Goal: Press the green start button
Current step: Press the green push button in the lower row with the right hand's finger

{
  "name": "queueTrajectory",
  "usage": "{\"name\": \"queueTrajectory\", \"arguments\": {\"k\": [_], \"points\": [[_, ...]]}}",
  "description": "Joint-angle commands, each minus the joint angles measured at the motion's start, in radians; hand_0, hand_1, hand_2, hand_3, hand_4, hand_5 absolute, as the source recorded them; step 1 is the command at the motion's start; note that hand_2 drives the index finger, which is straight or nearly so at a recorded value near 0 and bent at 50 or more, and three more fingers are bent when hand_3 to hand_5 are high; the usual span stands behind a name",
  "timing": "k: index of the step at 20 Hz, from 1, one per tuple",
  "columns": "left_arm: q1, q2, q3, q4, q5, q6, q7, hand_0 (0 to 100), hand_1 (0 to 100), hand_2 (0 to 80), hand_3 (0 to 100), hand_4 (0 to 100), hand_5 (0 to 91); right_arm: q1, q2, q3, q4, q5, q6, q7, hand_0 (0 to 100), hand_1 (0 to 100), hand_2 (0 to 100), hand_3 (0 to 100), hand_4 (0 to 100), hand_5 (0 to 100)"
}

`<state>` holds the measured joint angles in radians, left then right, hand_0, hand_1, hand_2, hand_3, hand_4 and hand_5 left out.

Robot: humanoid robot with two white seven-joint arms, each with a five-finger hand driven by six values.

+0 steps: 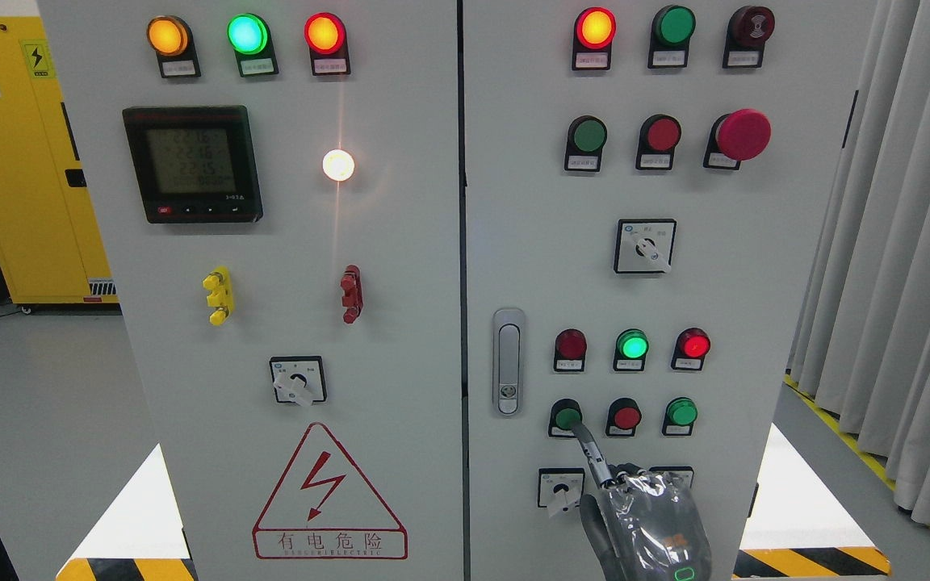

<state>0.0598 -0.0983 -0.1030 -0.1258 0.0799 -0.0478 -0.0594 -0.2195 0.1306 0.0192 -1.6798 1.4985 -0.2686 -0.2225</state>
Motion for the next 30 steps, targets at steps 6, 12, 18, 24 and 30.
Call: {"name": "queueTrajectory", "arguments": {"k": [6,12,18,24,30], "points": [[0.0,0.0,0.0,0.0,0.0,0.0,0.0,12,56,0.0,0,0,0.0,-0.006,0.001,0.018,0.002,0.002,0.017,0.031,69,99,0,89,91,100],[0.0,0.0,0.0,0.0,0.0,0.0,0.0,12,56,0.0,0,0,0.0,-0.006,0.003,0.013,0.005,-0.001,0.023,0.032,72,99,0,89,91,100],[0.0,0.0,0.0,0.0,0.0,0.0,0.0,12,56,0.0,0,0,0.0,-0.008,0.003,0.007,0.002,-0.006,0.025,0.032,72,99,0,89,91,100],[0.0,0.0,0.0,0.0,0.0,0.0,0.0,12,56,0.0,0,0,0.0,-0.008,0.006,0.005,0.005,-0.014,0.028,0.051,72,99,0,89,91,100],[0.0,0.0,0.0,0.0,0.0,0.0,0.0,12,56,0.0,0,0,0.0,-0.009,0.006,0.004,0.011,-0.017,0.04,0.052,73,99,0,89,91,100]]}}
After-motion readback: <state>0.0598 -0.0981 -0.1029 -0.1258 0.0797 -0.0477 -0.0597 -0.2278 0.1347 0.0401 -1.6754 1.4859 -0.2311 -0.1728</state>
